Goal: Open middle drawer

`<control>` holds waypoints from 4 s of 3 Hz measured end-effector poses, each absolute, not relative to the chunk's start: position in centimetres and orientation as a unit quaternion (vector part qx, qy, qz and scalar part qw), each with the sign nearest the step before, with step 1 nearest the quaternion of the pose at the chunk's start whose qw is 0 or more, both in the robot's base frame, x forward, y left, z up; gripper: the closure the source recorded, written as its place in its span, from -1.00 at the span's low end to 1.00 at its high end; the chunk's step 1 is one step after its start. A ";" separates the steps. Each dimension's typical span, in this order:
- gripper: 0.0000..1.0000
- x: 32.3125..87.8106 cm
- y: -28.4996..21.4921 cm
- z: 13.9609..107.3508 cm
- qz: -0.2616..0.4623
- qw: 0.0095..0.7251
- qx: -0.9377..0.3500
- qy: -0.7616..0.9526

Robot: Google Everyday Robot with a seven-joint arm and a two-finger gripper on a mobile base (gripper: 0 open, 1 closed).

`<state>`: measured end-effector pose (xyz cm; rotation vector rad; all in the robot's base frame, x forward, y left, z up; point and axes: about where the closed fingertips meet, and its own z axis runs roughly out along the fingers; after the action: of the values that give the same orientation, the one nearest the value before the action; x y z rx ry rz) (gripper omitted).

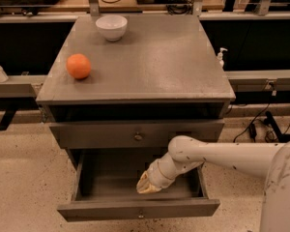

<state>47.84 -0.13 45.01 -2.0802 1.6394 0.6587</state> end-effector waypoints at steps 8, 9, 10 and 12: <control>1.00 45.8 -2.8 40.6 0.260 0.178 -0.756 0.573; 1.00 45.5 -2.7 40.8 0.264 0.177 -0.758 0.570; 1.00 44.1 -2.4 41.3 0.288 0.171 -0.757 0.560; 1.00 43.8 -1.9 43.4 0.301 0.200 -0.743 0.564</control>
Offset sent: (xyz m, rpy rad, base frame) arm 0.0815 -0.0172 -0.0161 -0.0520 -0.0935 -0.1587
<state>43.84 -1.90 43.44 -2.0774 1.5758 0.8402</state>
